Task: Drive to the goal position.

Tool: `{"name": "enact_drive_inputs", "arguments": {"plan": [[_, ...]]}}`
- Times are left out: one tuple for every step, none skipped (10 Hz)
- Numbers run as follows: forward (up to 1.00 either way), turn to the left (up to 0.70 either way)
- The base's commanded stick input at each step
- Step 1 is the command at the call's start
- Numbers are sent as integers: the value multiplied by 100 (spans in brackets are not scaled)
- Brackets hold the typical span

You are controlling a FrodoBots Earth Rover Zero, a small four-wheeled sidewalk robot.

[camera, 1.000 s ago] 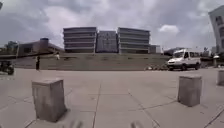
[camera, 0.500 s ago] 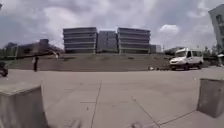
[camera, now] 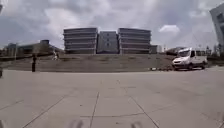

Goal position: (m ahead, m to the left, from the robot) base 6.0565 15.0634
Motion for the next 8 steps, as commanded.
{"name": "enact_drive_inputs", "arguments": {"plan": [[85, 31], [85, 32], [85, 32], [85, 3], [85, 1], [85, 0], [85, 0], [85, 0]]}}
